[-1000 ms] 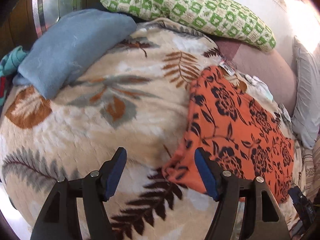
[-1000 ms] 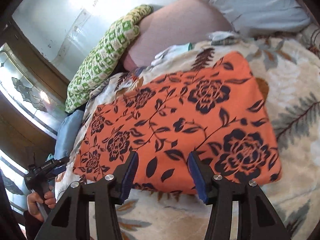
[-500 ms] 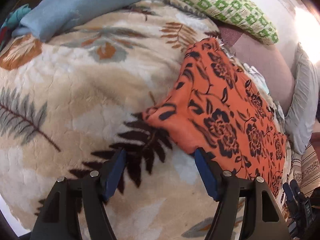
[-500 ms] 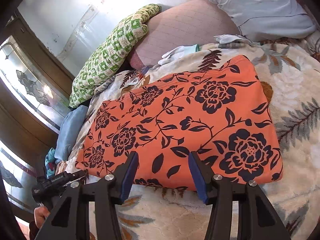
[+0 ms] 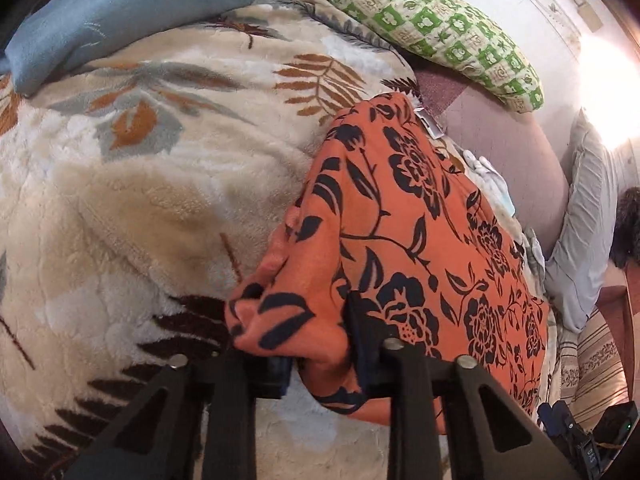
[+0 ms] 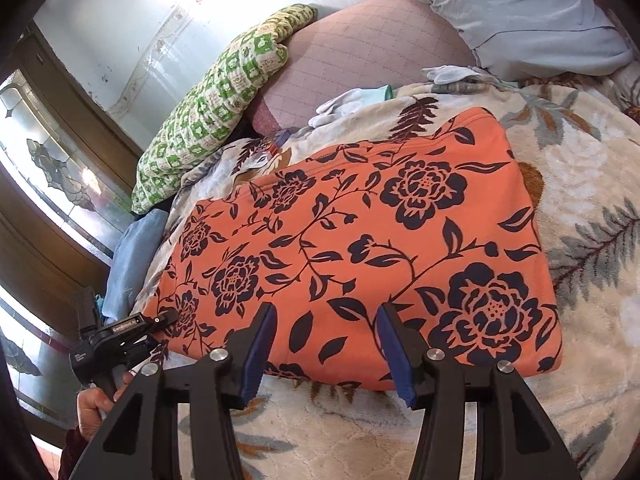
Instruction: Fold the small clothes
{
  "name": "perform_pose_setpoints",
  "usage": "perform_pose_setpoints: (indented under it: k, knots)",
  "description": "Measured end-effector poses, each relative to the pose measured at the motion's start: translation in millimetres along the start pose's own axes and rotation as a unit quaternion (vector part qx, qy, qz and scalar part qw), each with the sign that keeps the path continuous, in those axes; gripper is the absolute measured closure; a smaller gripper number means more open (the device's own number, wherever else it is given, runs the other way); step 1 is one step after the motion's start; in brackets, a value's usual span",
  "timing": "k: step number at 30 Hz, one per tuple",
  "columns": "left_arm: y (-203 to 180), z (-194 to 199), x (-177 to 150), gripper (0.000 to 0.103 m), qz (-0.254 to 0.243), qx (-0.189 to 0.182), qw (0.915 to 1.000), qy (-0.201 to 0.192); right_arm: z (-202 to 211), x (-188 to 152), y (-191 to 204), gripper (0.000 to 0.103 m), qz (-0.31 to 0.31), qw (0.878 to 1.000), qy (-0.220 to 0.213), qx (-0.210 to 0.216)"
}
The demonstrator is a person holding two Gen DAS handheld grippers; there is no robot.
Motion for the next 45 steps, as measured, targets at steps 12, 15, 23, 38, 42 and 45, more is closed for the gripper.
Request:
perform_pose_setpoints:
  k: [12,15,23,38,42,45]
  knots:
    - [-4,2,2,0.087,-0.006,-0.010,0.9997,-0.019,-11,-5,-41,0.047,-0.088,0.996,0.028,0.014]
    - [-11,9,1,0.089,-0.016,-0.004,0.9991,-0.038,-12,-6,-51,0.047,-0.119,0.992,0.029,0.044]
    - [-50,52,-1,0.090,-0.075,-0.007,0.9924,-0.097,-27,-2,-2,0.049,-0.060,0.995,0.029,0.068]
    - [-204,88,-41,0.091,-0.264,0.020,0.9557,-0.129,20,13,-67,0.053,-0.175,0.978,-0.004,0.114]
    - [-268,73,-70,0.091,-0.313,0.013,0.9423,-0.117,46,5,-121,0.054,-0.244,0.961,-0.029,0.124]
    - [-318,41,-106,0.091,-0.358,0.000,0.9293,-0.092,69,1,-154,0.054,-0.261,0.957,-0.052,0.117]
Point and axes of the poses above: each gripper's, at about its wrist camera, not at the fingertips, and z roughly against the way its jaws point, y to its left, x to its top, the point moved 10 cm from there along -z, roughly the way its jaws point, and after that the axes turned 15 degrees about y, right-handed, at the moved point
